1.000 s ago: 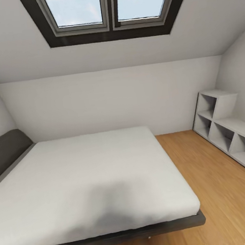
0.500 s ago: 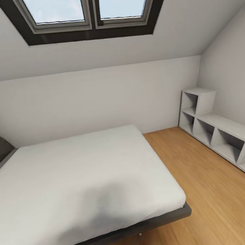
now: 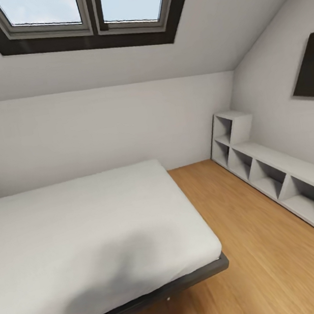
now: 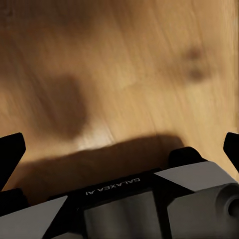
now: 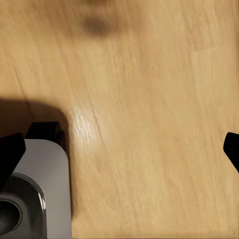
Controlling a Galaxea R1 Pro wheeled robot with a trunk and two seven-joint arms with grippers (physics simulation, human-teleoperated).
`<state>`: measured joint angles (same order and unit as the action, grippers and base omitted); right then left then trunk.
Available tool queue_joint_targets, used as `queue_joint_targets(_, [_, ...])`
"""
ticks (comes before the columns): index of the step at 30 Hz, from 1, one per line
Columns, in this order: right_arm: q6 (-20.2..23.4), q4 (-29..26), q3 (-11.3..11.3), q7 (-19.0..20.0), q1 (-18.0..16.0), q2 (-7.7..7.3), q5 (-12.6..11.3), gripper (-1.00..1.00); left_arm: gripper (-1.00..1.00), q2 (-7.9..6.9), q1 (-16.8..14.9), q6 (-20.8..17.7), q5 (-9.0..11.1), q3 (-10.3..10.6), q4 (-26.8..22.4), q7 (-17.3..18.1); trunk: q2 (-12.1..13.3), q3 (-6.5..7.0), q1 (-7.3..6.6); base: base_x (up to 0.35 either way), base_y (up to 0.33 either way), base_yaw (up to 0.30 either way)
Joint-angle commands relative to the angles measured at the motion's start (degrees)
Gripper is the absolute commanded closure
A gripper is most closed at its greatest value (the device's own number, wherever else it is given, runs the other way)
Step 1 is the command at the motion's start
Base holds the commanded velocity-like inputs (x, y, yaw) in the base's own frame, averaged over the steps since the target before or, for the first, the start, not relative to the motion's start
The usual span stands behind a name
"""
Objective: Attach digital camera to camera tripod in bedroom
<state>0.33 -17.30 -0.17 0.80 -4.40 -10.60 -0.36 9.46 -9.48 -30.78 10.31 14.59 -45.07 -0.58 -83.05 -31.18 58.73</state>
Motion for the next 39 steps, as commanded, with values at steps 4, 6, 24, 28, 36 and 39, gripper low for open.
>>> queue_joint_targets(4, [0.0,-0.1,-0.1,0.1,0.0,-0.02,-0.1,-1.0,-1.0,-0.09,0.0,-0.2,0.6,0.5,-0.1,-0.1,0.0,-0.29,0.0,0.0,0.0,-0.233])
queue_joint_targets(6, [0.0,-0.1,-0.1,0.1,0.0,-0.02,-0.1,-1.0,-1.0,-0.14,0.0,-0.1,0.7,0.7,-0.1,-0.1,0.0,-0.4,0.0,0.0,0.0,-0.233])
queue_joint_targets(24, [-0.1,-0.1,-0.1,0.1,0.0,0.05,0.0,-1.0,-1.0,-0.44,0.0,1.4,0.9,0.8,0.1,-0.1,0.0,-1.43,0.0,0.0,0.0,-0.233])
queue_joint_targets(28, [-0.1,-0.1,-0.1,0.1,0.0,0.06,0.0,-1.0,-1.0,-0.46,0.0,1.5,0.9,0.8,0.2,-0.1,0.0,-1.66,0.0,0.0,0.0,-0.233])
queue_joint_targets(36, [-0.1,-0.1,-0.1,0.1,0.0,0.06,0.0,-1.0,-1.0,-0.49,0.0,1.6,1.0,0.8,0.3,-0.1,0.0,-2.12,0.0,0.0,0.0,-0.233])
queue_joint_targets(39, [-0.1,-0.1,-0.1,0.1,0.0,0.06,0.0,-1.0,-1.0,-0.49,0.0,1.7,1.0,0.8,0.3,-0.1,0.0,-2.29,0.0,0.0,0.0,-0.233])
